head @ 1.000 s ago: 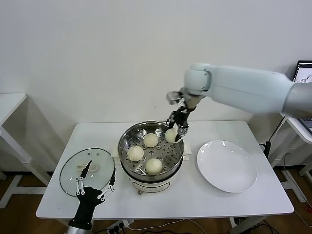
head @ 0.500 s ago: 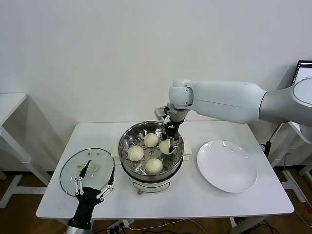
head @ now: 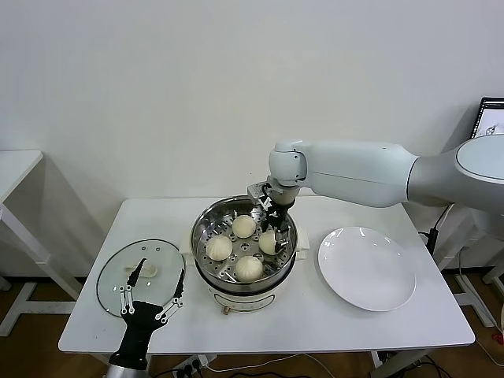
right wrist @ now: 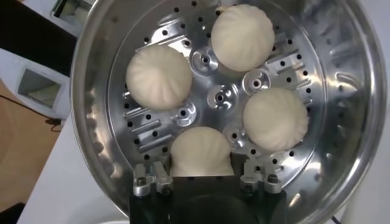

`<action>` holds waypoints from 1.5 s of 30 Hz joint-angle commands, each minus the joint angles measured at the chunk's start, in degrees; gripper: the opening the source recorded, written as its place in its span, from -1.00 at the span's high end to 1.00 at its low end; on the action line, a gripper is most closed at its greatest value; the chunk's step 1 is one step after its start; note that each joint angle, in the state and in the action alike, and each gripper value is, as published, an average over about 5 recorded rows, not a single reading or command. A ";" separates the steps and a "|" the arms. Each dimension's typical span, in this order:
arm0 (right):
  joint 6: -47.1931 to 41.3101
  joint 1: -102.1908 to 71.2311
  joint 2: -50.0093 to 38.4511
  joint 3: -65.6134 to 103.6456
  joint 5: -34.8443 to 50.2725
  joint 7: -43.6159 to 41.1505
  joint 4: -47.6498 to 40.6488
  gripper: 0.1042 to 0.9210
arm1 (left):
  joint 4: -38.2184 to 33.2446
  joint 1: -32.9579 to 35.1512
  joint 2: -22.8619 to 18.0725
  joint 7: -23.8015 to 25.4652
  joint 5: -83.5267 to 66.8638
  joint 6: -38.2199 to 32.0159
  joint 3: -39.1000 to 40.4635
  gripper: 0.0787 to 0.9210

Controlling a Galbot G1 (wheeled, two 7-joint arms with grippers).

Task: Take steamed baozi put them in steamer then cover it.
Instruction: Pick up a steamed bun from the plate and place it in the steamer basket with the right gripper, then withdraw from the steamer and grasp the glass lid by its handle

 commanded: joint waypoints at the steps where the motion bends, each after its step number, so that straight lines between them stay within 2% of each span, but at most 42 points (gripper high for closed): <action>1: 0.12 -0.23 -0.05 0.61 -1.17 0.36 0.35 -0.68 | -0.12 0.01 -0.03 -0.08 0.20 0.10 -0.14 -0.77; 8: 2.43 0.43 -5.98 8.36 -3.21 0.01 5.06 -0.76 | 0.00 -0.21 0.13 -0.17 0.66 0.33 -0.92 -0.77; 12: 5.73 -1.80 -12.23 19.94 -1.46 5.37 8.06 -0.76 | 0.34 -0.82 0.31 -0.77 1.86 1.03 -1.68 -0.77; 15: 9.78 -3.77 -17.71 25.10 3.33 18.77 10.66 -0.76 | 0.35 -1.45 0.39 -2.00 3.60 1.94 -2.18 -0.77; 19: 16.35 -9.08 -24.23 27.97 7.20 47.65 14.25 -0.76 | 0.61 -2.73 0.57 -4.64 6.51 3.49 -2.59 -0.77; 22: 20.96 -17.50 -28.27 34.49 7.20 65.35 15.63 -0.76 | 1.12 -3.96 0.76 -6.47 9.25 4.86 -3.00 -0.77; 25: 24.73 -30.07 -30.96 46.66 5.83 73.47 16.18 -0.76 | 2.00 -5.35 1.00 -7.97 12.21 6.07 -3.63 -0.77; 29: 29.05 -50.99 -31.73 67.83 2.02 77.93 15.96 -0.76 | 3.97 -7.17 1.98 -9.30 16.92 7.12 -4.98 -0.77; 34: 34.18 -73.74 -28.67 90.54 -2.37 75.81 14.31 -0.76 | 6.61 -8.75 3.55 -9.48 23.57 9.06 -7.14 -0.77; 40: 37.25 -90.81 -20.78 105.00 -3.36 72.52 14.01 -0.76 | 11.58 -10.29 4.95 -9.04 35.26 10.81 -9.14 -0.77; 45: 39.36 -99.59 -13.44 111.25 -5.49 70.63 14.46 -0.76 | 18.45 -11.29 5.78 -8.86 46.36 11.67 -10.12 -0.77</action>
